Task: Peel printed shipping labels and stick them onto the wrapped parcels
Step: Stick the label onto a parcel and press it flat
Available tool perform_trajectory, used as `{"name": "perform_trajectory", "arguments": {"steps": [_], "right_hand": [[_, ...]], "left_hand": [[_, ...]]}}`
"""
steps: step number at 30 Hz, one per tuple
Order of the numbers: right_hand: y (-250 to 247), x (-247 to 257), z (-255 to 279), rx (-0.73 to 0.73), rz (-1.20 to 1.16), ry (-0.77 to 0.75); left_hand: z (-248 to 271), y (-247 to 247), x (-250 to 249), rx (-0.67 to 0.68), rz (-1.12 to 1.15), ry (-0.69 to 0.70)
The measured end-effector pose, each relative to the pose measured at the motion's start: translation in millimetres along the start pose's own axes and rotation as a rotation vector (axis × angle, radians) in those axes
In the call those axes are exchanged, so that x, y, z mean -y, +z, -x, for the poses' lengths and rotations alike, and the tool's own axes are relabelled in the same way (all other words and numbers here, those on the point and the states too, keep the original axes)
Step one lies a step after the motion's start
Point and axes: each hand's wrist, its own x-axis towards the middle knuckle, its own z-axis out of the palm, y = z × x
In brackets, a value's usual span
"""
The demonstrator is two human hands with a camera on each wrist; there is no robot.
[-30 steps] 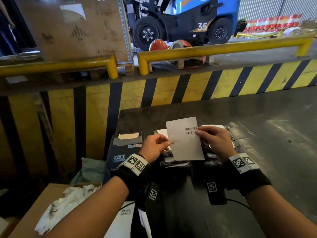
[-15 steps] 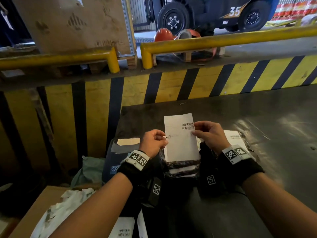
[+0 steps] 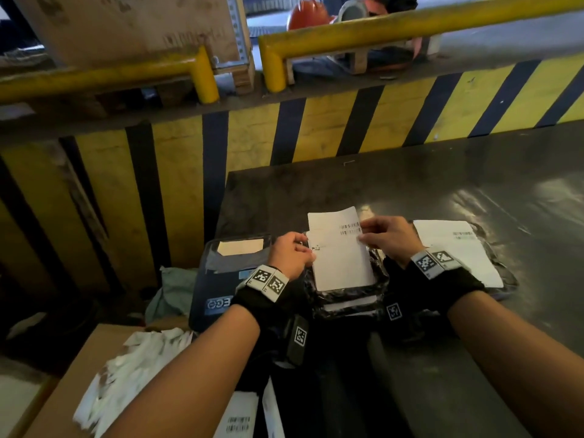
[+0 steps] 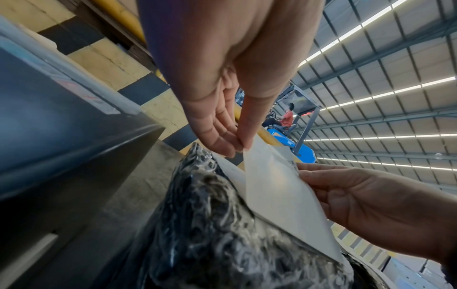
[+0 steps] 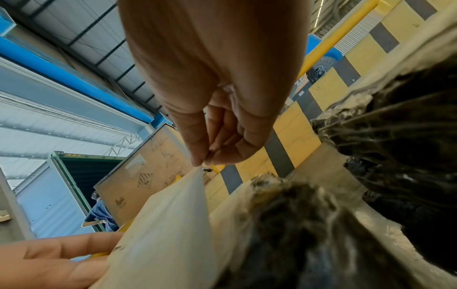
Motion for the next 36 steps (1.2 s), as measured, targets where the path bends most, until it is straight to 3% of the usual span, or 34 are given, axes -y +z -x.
{"name": "perform_trajectory", "arguments": {"steps": [14,28,32,36], "right_hand": [[10.3,-10.6,-8.0,-0.021,0.083,0.041],[19.4,-11.1,2.9,-0.096,0.416,-0.092],[19.2,-10.5,-2.4,-0.100,0.554,-0.085],[18.2,3.4,-10.1,-0.018,0.737,-0.180]], "left_hand": [[-8.4,5.9,8.7,-0.014,-0.062,-0.039],[2.4,15.8,-2.1,-0.108,-0.490,0.088],[10.9,14.8,-5.0,-0.027,-0.646,0.194],[27.6,17.8,-2.5,0.252,-0.851,0.287]]}}
